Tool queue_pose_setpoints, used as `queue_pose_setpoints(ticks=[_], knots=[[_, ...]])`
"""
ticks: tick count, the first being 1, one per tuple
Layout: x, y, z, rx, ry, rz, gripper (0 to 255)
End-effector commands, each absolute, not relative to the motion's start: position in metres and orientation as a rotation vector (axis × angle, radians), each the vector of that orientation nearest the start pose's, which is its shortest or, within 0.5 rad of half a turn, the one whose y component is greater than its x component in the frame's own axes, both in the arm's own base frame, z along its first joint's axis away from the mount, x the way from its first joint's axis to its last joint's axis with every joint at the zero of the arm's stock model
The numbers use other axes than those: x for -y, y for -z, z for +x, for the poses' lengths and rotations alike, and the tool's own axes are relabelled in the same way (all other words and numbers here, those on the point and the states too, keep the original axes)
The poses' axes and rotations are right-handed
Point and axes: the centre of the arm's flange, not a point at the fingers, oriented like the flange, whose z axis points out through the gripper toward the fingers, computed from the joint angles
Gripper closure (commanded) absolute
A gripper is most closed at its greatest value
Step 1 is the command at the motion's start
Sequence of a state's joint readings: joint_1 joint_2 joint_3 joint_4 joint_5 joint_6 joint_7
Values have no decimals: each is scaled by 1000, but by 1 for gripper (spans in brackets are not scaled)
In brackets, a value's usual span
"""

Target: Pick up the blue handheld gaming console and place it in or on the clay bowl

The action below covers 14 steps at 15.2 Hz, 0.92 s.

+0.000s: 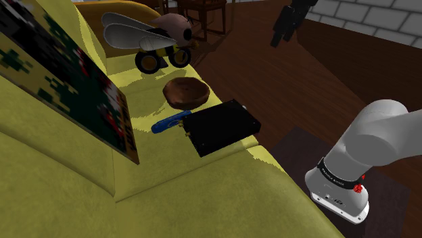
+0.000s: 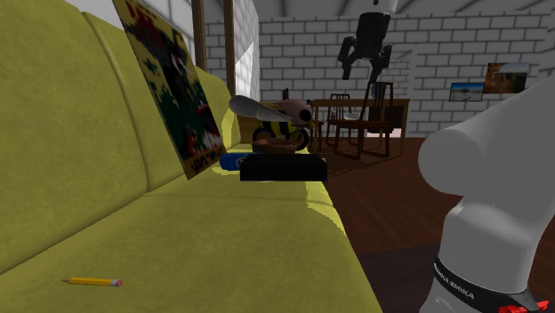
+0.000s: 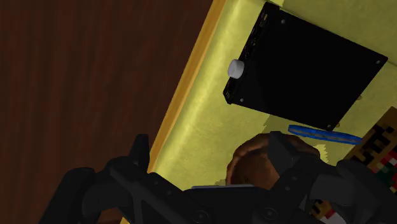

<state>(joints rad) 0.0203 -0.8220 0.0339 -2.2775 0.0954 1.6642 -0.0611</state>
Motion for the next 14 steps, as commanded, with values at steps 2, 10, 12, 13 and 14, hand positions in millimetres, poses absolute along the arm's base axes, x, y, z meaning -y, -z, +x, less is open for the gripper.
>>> queue_pose_setpoints(ticks=[2, 10, 12, 13, 14], knots=[[-40, -644, 313, 225, 329, -3061, 0], [-123, -605, 373, 715, 399, -3096, 0], [-145, -593, 384, 841, 415, -3092, 0], [-157, -587, 389, 905, 423, -3088, 0], [-168, -581, 394, 968, 431, -3082, 0]])
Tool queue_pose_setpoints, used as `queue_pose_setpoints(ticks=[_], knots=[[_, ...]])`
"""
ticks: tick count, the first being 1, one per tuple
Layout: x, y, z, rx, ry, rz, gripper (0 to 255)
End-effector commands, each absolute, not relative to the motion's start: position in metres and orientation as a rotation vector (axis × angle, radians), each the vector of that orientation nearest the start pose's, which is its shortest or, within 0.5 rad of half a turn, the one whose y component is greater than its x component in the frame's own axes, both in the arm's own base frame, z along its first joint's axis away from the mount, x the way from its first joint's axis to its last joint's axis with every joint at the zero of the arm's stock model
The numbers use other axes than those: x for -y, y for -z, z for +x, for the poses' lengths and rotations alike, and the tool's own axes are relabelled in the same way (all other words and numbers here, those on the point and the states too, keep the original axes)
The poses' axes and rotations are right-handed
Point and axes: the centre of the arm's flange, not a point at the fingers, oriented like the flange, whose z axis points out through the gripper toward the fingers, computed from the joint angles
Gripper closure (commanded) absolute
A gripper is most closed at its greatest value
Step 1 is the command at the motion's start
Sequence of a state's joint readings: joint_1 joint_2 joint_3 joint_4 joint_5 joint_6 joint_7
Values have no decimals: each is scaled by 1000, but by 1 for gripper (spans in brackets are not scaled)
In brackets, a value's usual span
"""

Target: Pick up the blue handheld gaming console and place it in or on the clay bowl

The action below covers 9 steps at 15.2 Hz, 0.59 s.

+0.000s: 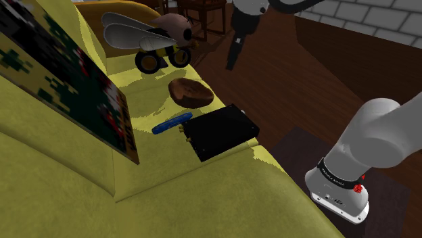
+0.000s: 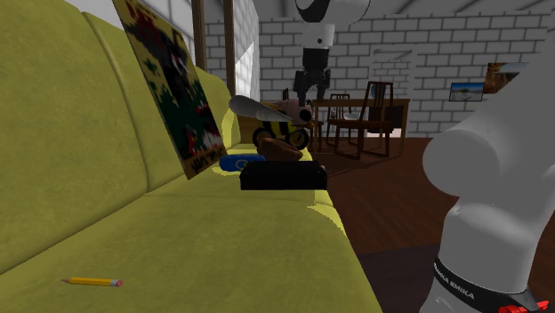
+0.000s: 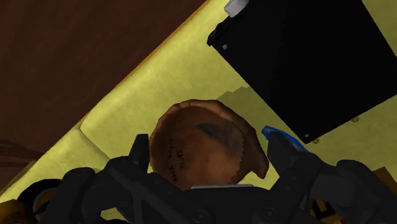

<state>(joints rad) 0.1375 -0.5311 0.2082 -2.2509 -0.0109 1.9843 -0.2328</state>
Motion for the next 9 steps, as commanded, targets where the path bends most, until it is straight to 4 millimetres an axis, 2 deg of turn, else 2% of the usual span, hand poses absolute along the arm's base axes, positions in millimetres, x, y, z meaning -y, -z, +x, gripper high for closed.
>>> queue_pose_setpoints(ticks=[1, 9], knots=[[-179, -575, 399, 1032, 439, -3075, 0], [-271, -519, 421, 1546, 498, -2970, 0]])
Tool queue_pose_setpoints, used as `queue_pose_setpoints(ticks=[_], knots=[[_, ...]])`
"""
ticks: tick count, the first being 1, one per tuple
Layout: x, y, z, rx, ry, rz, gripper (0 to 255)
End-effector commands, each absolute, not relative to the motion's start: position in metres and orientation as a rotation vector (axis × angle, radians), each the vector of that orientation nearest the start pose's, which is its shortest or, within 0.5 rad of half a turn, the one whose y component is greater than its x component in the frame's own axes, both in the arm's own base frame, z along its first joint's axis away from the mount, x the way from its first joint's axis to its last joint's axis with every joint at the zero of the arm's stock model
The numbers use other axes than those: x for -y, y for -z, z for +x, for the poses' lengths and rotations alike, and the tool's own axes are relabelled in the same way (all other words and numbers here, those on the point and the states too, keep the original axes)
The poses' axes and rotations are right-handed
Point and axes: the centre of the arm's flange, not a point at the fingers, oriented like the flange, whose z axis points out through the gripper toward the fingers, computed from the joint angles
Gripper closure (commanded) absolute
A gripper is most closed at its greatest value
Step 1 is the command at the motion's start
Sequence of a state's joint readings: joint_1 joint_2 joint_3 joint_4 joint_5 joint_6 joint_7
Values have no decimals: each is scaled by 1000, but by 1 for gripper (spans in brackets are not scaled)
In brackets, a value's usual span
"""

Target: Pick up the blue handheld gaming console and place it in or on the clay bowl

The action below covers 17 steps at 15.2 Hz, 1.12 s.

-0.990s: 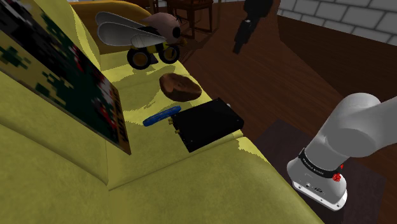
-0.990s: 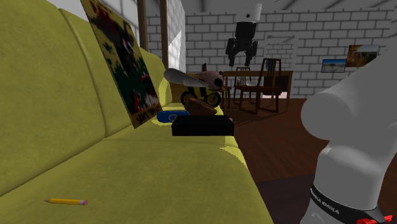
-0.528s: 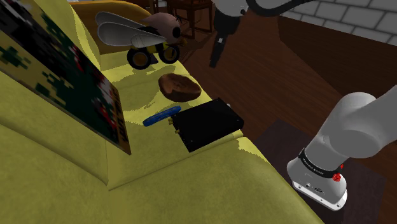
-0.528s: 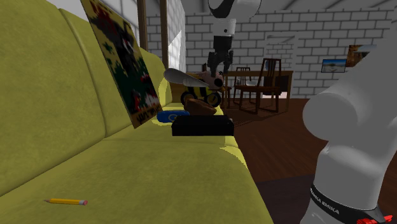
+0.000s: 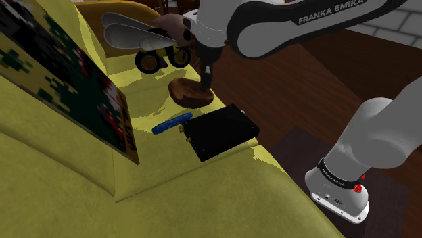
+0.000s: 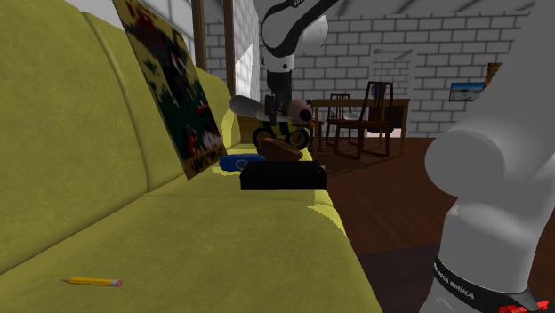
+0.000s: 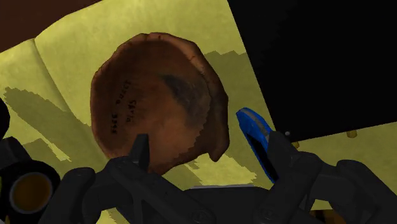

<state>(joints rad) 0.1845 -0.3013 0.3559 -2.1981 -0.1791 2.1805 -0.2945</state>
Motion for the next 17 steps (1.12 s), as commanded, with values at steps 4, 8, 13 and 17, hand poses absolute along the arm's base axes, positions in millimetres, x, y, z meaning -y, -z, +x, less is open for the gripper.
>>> queue_pose_setpoints(ticks=[4, 8, 13, 17], knots=[[-315, -487, 424, 1802, 524, -2881, 0], [-357, -451, 421, 2055, 547, -2768, 0], [-394, -408, 416, 2299, 566, -2631, 0], [-392, -390, 426, 2299, 566, -2631, 0]])
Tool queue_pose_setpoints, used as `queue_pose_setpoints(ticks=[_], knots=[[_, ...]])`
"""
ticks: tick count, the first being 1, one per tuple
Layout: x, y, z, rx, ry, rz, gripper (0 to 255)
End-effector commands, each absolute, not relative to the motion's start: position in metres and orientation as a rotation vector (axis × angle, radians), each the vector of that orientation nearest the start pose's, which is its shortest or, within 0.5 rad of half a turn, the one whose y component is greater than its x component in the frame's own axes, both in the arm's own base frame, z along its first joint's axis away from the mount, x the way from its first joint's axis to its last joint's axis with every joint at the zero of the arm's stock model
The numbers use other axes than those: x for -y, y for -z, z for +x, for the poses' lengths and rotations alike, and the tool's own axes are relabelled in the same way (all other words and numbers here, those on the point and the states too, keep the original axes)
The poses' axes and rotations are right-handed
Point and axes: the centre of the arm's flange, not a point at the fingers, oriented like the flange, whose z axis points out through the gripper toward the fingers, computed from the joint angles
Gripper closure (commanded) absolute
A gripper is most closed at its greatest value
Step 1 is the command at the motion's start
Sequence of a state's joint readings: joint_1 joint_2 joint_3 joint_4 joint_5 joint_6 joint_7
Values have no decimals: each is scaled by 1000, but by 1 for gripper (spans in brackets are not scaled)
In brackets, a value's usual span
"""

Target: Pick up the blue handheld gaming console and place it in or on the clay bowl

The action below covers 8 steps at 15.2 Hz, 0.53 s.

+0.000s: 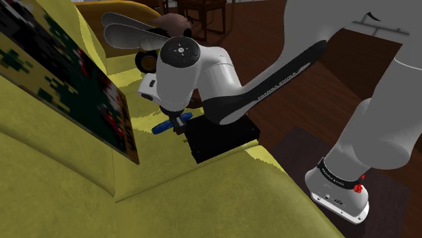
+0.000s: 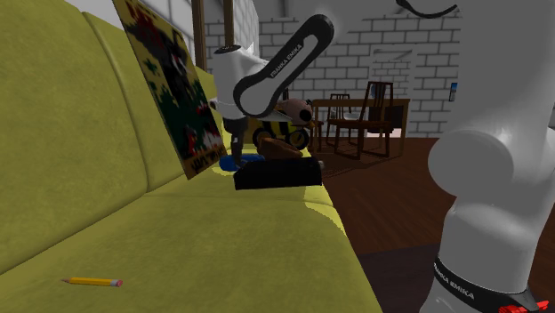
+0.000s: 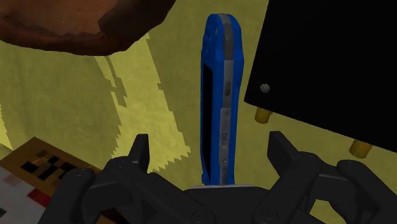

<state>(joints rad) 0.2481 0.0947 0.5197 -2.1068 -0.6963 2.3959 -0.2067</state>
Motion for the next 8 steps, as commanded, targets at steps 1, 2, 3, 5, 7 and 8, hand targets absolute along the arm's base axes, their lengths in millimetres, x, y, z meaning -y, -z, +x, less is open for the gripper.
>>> queue_pose_setpoints(ticks=[1, 2, 3, 5, 7, 8], knots=[[-392, -385, 429, 2299, 566, -2631, 0], [-391, -381, 431, 2299, 566, -2631, 0], [-391, -378, 433, 2299, 566, -2631, 0], [-391, -378, 433, 2299, 566, -2631, 0], [-391, -378, 433, 2299, 566, -2631, 0], [-391, -378, 433, 2299, 566, -2631, 0]])
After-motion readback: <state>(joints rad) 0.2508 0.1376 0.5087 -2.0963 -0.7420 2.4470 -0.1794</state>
